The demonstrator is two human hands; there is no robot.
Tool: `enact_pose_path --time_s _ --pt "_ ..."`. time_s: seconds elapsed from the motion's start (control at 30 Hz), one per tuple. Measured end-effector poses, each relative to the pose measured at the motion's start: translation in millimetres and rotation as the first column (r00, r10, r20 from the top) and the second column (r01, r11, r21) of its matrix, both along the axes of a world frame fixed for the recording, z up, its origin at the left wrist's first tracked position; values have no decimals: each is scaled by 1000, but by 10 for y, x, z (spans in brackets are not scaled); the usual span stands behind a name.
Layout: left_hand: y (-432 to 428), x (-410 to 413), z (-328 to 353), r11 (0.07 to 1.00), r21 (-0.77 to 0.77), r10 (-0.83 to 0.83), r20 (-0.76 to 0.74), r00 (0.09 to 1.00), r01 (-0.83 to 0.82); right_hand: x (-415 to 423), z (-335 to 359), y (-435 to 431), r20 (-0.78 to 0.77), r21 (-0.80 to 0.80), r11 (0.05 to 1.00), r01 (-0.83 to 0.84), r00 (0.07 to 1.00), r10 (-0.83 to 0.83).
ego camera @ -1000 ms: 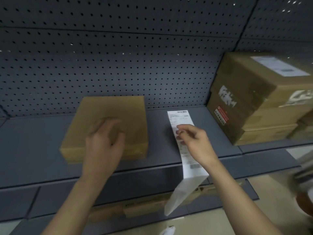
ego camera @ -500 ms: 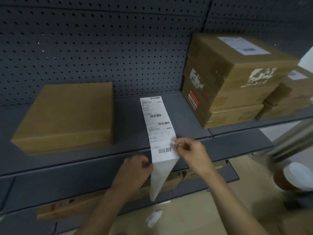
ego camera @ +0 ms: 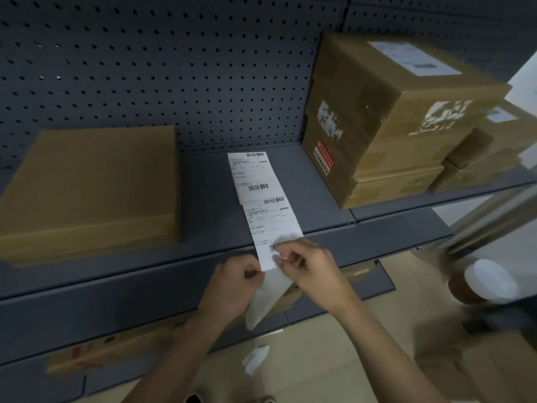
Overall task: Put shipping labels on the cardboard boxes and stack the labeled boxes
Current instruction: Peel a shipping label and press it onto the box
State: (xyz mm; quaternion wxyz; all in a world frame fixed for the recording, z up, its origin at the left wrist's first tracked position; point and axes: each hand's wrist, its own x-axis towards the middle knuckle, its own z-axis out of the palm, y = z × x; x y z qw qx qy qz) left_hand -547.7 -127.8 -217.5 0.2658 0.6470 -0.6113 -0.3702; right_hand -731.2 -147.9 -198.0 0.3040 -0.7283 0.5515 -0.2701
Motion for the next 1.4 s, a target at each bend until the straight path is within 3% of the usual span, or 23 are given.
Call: enact_pose_path --time_s 0.2,0.4,0.83,1.1,1.23,1.4 --pt "-25 15 310 986 -161 -75 -191 979 44 0 158 -5 -84 -262 947 -185 982 168" --pt "-37 54 412 979 -206 -57 -290 955 -4 10 272 -77 -65 -353 913 -206 979 196" --pt "-77 78 434 980 -199 -56 -355 933 -17 54 351 -137 -56 -278 941 -192 981 183" --pt "-82 36 431 989 -149 -53 -438 898 -15 39 371 -75 44 -169 980 -108 992 117" --pt "-58 16 416 985 -170 -55 -386 921 -12 49 364 -50 75 -138 989 -49 995 59" --pt "1 66 445 972 -237 -54 -201 978 5 71 419 -98 245 30 986 161 956 -163"
